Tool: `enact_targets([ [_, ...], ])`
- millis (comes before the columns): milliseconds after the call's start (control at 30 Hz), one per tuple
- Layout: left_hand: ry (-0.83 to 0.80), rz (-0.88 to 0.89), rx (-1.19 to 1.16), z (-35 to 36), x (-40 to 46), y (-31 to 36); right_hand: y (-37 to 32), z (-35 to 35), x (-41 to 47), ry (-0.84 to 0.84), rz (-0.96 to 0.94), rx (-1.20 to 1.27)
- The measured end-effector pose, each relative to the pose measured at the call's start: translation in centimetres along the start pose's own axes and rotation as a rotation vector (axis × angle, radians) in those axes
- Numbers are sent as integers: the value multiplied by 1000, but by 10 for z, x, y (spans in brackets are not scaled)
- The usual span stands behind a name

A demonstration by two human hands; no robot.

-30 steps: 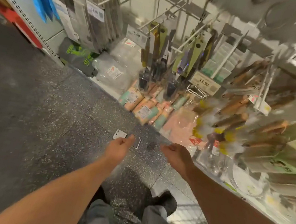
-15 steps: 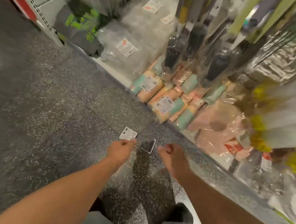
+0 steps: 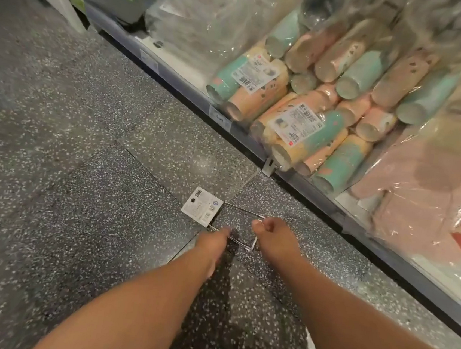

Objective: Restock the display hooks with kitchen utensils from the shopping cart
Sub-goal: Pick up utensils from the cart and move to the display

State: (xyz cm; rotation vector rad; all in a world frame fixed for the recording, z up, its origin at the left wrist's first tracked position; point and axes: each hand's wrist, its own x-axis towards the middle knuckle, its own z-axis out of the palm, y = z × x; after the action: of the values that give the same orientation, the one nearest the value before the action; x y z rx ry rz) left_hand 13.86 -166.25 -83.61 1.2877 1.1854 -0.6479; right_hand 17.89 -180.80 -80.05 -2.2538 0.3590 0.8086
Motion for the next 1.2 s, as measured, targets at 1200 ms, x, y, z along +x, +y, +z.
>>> enact_targets([
  [1200, -159, 731, 84, -64, -506, 180, -248, -296, -331, 277, -291, 282],
])
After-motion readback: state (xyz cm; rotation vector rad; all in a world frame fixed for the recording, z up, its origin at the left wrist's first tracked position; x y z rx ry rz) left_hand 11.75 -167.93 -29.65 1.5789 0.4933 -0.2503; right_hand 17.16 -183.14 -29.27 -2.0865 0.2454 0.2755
